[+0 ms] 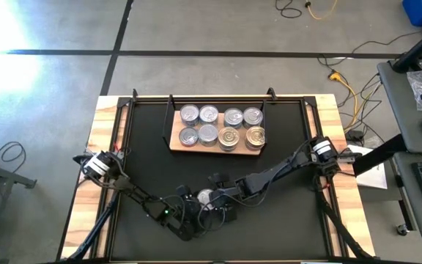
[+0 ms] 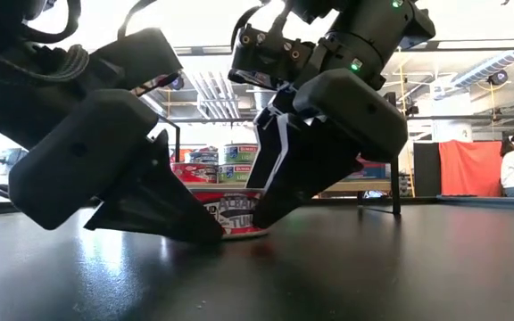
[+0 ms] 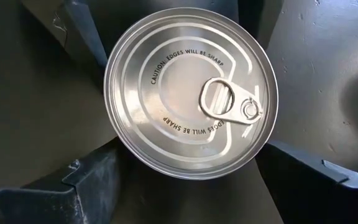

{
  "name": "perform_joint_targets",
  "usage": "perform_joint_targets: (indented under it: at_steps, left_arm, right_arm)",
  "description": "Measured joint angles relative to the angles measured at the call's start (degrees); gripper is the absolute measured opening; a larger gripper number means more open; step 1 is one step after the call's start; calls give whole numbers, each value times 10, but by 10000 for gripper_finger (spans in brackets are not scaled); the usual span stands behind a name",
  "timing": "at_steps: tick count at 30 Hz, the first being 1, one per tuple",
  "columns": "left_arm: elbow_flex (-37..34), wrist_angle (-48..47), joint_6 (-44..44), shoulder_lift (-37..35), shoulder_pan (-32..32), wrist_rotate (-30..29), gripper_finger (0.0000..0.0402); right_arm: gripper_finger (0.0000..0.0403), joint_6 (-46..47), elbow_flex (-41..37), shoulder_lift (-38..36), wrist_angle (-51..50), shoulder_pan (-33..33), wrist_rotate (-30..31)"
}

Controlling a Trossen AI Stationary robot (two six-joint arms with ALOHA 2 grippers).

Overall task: Stack canned seafood by type on shelf
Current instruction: Stack the red tuna can on the red tuna can

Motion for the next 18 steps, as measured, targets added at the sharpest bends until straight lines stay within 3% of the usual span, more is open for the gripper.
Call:
perform_joint_targets:
  at_steps: [18]
  left_arm:
    - [-5,113,-30,44,2,-47,399]
  right_arm:
    - [334,-19,-1,-2,-23,-3,-14]
